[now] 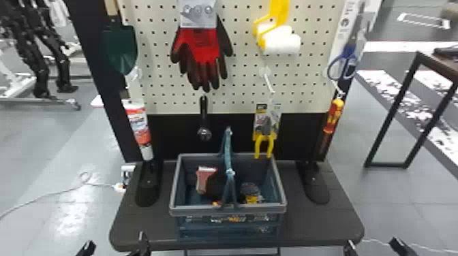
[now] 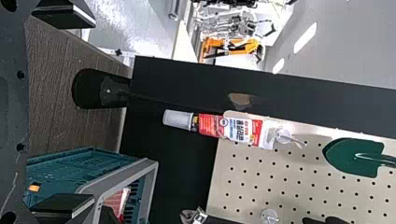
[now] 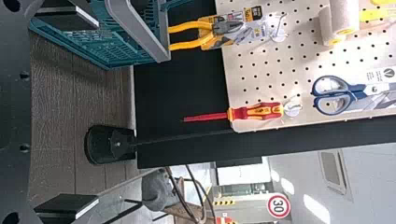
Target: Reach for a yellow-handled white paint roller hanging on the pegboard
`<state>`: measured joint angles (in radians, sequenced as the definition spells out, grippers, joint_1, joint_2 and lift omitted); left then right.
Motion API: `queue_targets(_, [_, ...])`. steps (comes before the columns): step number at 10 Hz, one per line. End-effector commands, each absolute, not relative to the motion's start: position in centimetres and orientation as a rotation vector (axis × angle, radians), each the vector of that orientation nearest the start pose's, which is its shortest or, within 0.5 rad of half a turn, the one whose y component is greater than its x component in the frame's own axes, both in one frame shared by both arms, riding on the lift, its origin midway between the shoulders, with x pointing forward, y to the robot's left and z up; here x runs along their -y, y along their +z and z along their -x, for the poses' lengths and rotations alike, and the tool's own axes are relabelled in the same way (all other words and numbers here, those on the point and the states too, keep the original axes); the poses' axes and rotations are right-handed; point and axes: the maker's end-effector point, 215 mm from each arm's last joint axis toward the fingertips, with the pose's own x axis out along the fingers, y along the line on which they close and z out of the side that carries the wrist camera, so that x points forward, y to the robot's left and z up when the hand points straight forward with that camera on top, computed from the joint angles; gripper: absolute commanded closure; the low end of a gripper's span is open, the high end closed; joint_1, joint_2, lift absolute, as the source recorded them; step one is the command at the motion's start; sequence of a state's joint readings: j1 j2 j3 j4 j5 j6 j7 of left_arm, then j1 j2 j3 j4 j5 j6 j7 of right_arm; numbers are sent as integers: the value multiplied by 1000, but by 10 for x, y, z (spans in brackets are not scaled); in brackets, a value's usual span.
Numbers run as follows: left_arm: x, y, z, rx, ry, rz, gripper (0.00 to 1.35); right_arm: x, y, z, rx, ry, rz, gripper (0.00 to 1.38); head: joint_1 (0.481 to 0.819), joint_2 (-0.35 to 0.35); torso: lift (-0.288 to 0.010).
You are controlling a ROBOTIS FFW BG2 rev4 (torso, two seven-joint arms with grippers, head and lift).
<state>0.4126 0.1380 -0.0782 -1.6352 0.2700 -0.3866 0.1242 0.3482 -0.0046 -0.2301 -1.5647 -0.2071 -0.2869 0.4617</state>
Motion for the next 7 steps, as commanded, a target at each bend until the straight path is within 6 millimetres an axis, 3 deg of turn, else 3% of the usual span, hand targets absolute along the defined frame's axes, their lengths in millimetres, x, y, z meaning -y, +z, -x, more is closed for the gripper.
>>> queue_targets(1, [-267, -413, -443, 11, 94, 160, -2, 281, -425, -448, -13, 178, -132, -2, 549, 0, -100])
queue_targets(7, [-267, -413, -443, 11, 94, 160, -2, 281, -425, -448, -13, 178, -132, -2, 549, 0, -100])
